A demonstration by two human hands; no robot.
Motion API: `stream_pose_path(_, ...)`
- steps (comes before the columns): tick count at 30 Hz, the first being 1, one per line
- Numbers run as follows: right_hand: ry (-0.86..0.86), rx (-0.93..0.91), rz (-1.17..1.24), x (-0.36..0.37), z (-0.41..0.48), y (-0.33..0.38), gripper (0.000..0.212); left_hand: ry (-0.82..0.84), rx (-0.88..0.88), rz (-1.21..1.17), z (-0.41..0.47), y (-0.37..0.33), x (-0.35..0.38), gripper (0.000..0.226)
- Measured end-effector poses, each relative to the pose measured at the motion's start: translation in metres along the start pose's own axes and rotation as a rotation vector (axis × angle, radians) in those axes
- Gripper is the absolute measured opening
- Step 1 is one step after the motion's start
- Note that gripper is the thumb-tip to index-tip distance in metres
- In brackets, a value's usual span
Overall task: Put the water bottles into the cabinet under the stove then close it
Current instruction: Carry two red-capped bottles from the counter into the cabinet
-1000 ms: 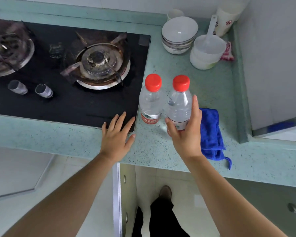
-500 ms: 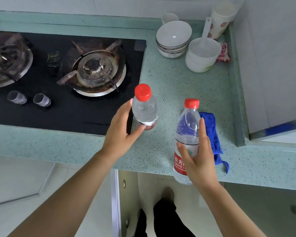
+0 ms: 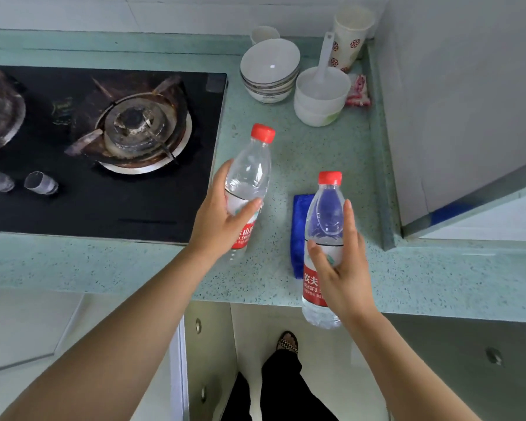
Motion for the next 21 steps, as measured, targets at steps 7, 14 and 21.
stream_pose_path(7, 0.174, -0.004, -0.007, 0.016, -0.048, 0.01, 0.078, -0.164, -0.213, -0.006, -0.123, 0.019, -0.049, 0.068)
stream_pose_path(14, 0.413, -0.023, -0.048, 0.053, -0.14, 0.023, 0.076, -0.297, -0.43, -0.076, -0.229, 0.051, -0.111, 0.056)
stream_pose_path(21, 0.541, -0.106, -0.101, 0.116, -0.256, 0.047, 0.074, -0.387, -0.494, -0.11, -0.312, 0.1, -0.212, 0.06)
Point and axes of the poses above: each hand's wrist, its own z-axis towards the middle knuckle, its own x-axis out of the palm, y = z × x, the point moved 4 cm from there along z, towards the middle knuckle, and after that the axes turned 11 degrees about -y, right-handed, at the moved point
